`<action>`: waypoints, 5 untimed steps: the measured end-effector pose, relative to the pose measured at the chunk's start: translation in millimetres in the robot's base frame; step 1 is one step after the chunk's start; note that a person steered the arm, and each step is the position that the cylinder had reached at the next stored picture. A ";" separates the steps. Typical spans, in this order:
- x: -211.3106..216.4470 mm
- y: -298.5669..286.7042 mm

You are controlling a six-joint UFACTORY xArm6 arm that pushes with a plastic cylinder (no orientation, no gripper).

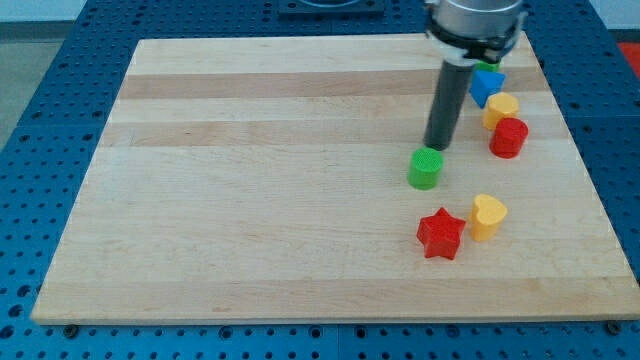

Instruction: Slide the green circle closer to the red circle

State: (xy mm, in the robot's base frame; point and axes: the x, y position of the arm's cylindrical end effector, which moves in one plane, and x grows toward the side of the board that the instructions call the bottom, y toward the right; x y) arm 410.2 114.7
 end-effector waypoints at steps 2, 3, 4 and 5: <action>20.1 -56.4; 46.3 -59.4; 51.3 -54.8; 51.3 -30.3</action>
State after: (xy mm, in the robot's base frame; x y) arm 461.5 84.4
